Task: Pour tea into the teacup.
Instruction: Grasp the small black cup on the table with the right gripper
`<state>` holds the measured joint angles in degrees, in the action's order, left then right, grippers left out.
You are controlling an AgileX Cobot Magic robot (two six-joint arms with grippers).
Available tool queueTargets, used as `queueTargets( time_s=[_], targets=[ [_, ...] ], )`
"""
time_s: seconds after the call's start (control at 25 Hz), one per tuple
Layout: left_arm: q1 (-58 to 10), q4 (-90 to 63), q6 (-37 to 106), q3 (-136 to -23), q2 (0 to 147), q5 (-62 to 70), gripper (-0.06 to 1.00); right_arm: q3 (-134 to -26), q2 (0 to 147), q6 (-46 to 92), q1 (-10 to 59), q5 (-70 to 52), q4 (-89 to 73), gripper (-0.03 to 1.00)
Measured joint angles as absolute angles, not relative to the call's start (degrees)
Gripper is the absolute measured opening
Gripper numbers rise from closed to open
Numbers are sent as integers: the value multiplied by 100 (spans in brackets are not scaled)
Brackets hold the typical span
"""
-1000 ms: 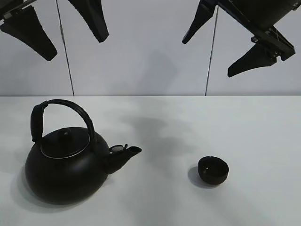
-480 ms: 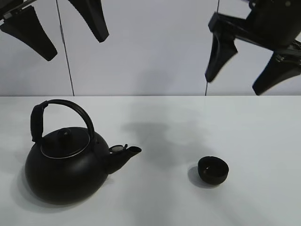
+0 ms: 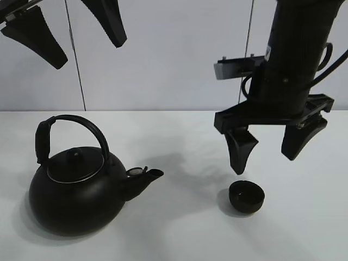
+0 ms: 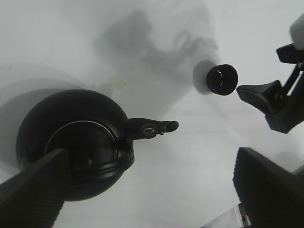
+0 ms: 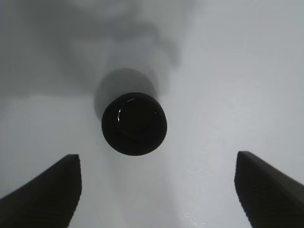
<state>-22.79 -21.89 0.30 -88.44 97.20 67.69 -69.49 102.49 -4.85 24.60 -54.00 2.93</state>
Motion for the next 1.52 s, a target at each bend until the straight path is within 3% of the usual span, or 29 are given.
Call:
queueTargets(
  time_s=[0.76, 1.12, 1.52],
  targets=[
    [-2279, -2189, 30, -8844, 9720, 6573, 67, -6346, 10945, -520, 2537, -4343, 137, 60],
    [-2279, -2189, 30, -8844, 9720, 6568, 67, -6324, 10973, -626, 2537, -4041, 112, 48],
    [-2279, -2189, 30, -8844, 9720, 6562, 67, -6323, 10983, -644, 2537, -3978, 106, 48]
  ],
)
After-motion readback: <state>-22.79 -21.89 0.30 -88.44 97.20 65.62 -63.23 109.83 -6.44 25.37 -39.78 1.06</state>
